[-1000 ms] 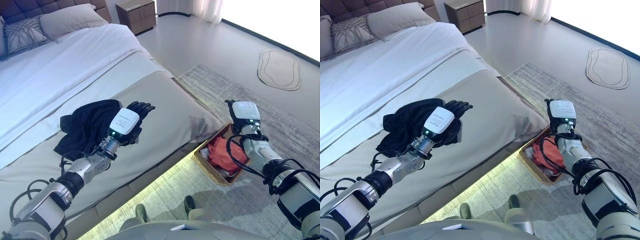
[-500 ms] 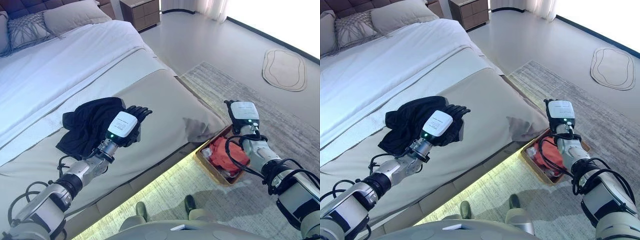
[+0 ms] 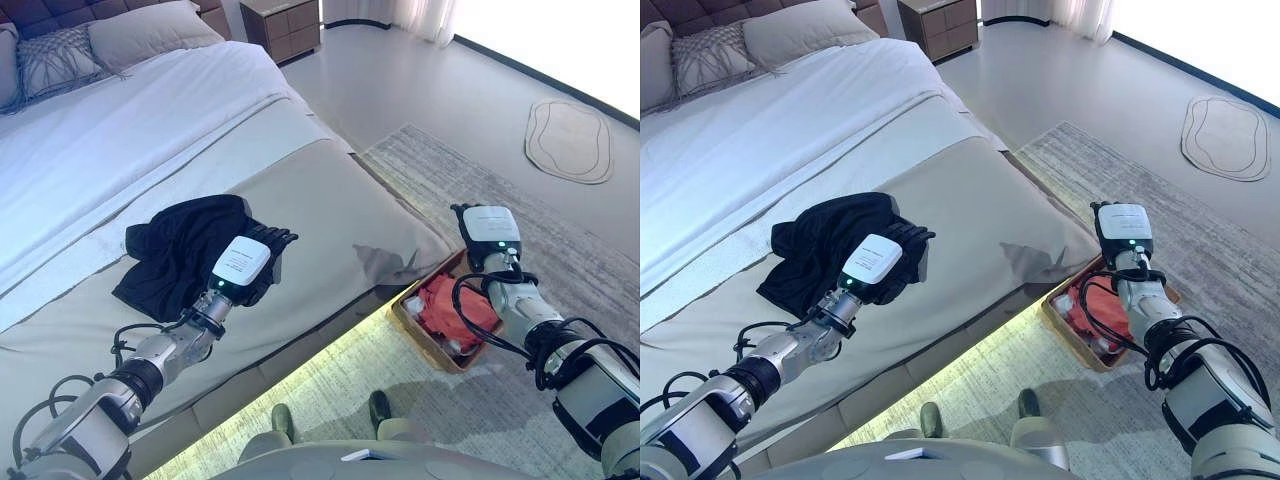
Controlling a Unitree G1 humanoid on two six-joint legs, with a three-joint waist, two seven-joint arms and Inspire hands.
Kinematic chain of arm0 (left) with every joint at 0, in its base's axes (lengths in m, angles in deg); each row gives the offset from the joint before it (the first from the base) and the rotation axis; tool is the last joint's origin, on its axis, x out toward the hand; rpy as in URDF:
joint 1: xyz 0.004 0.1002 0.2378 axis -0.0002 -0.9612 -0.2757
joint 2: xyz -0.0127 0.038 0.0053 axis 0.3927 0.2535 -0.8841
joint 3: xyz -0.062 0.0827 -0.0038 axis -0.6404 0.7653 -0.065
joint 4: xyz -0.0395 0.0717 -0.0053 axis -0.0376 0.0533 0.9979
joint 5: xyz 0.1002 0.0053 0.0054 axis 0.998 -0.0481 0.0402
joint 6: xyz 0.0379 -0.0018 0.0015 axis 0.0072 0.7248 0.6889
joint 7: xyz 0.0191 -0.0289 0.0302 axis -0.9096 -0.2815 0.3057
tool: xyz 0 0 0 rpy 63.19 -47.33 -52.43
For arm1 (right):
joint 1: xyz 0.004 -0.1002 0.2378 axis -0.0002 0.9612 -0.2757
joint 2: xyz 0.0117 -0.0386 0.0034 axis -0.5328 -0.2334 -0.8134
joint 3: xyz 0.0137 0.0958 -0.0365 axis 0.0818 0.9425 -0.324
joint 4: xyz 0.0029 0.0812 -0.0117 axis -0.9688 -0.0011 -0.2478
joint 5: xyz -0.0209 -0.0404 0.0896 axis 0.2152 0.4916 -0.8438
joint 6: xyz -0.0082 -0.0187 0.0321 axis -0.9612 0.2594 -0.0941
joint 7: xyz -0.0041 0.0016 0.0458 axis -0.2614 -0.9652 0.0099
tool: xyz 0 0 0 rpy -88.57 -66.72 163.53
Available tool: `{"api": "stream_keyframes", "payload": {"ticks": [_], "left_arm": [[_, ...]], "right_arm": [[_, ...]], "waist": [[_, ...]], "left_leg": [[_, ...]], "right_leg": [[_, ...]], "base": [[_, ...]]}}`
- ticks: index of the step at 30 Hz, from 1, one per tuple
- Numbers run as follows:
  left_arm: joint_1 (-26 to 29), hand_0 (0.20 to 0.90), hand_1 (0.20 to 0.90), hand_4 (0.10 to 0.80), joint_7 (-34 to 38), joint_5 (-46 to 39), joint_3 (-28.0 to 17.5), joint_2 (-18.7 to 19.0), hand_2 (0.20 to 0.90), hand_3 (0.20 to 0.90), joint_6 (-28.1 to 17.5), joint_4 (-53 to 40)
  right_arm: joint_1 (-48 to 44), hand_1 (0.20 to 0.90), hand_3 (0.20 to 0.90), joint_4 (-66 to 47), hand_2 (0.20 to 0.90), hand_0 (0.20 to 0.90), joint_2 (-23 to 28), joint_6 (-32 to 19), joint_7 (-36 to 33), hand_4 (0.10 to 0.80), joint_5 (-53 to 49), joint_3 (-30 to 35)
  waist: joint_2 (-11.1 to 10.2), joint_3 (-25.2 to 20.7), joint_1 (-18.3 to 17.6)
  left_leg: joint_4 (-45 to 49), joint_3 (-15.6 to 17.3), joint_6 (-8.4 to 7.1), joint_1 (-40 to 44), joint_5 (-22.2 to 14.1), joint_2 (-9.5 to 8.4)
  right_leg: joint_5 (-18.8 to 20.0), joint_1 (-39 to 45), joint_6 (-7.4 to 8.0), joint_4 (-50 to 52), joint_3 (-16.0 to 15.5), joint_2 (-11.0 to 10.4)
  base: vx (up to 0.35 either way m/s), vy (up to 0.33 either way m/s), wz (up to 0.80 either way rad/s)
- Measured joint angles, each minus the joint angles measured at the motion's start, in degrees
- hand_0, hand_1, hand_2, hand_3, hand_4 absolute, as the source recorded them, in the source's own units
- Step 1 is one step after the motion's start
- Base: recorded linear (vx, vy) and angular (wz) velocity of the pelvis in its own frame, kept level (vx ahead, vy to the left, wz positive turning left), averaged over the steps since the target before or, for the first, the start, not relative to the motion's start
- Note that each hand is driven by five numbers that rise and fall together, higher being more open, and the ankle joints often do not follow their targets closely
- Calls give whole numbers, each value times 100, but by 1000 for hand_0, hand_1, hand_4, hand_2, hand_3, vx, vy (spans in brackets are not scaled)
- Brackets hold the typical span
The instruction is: Pick up the clothes from the bed and place them into the basket
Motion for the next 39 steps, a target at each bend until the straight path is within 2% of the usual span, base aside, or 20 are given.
{"api": "stream_keyframes", "payload": {"ticks": [6,14,27,35,39], "left_arm": [[-1,900,900,800,0,0,-56,-208,900,900,16,93],[-61,900,900,800,0,-10,-222,-225,900,900,24,154],[-136,900,900,800,0,-13,-224,-249,900,900,31,154],[-180,900,900,800,2,-276,-232,-434,900,900,146,213],[-311,900,900,800,8,-461,-488,-582,900,900,156,212]], "right_arm": [[5,900,900,-1,900,900,-1,-62,-1,800,102,0],[11,900,900,-2,900,900,-1,-71,-1,800,99,5],[65,900,900,-7,900,900,-1,-111,-2,800,101,17],[80,900,900,-9,900,900,-5,-108,-4,800,94,17],[137,900,900,-26,900,900,-9,-109,-50,800,80,46]], "waist": [[0,0,-2],[-1,0,-3],[-4,2,-4],[-5,3,1],[-5,3,7]], "left_leg": [[0,-3,0,1,0,3],[0,-1,0,8,0,6],[-1,0,0,40,0,6],[-2,-2,1,41,-1,7],[-1,-7,1,38,-1,8]], "right_leg": [[0,2,0,-1,-5,2],[0,8,0,0,-3,4],[0,36,0,0,-1,5],[-1,37,1,-1,-2,5],[-1,37,1,-1,-15,4]], "base": [[0,0,0],[18,-3,0],[8,0,0],[0,0,0],[0,0,0]]}}
